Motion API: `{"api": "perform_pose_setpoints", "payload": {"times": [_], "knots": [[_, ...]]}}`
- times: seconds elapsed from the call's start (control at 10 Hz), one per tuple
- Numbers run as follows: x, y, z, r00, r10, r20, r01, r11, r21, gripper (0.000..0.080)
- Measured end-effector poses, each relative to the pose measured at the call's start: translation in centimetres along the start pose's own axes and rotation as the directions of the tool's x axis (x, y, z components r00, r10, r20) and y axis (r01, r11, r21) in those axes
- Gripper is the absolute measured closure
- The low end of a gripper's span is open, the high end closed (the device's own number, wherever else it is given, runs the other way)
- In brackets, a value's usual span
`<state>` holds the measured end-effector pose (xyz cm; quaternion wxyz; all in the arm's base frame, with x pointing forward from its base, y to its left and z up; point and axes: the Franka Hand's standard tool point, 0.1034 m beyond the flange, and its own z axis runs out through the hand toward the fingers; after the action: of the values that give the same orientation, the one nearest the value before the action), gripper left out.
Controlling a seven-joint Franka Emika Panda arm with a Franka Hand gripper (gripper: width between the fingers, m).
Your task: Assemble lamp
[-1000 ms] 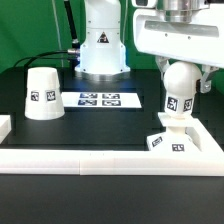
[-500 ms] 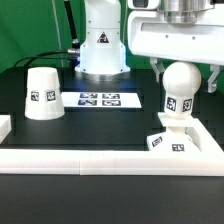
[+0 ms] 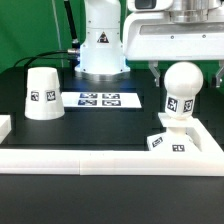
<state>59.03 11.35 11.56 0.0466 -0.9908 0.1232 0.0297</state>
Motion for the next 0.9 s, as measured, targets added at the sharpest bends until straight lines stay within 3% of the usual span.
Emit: {"api": "perform_pose_setpoints", "payload": {"times": [0.3,0.4,0.9], "knots": [[0.02,0.07,0.03,0.977,-0.214,-0.001,0.214,0.977,-0.002,0.01],[0.16,0.24,0.15,0.926,-0.376,-0.011,0.376,0.926,-0.02,0.01],[0.45,0.3,-0.04,0.708,-0.706,-0.005,0.706,0.708,-0.03,0.01]]}}
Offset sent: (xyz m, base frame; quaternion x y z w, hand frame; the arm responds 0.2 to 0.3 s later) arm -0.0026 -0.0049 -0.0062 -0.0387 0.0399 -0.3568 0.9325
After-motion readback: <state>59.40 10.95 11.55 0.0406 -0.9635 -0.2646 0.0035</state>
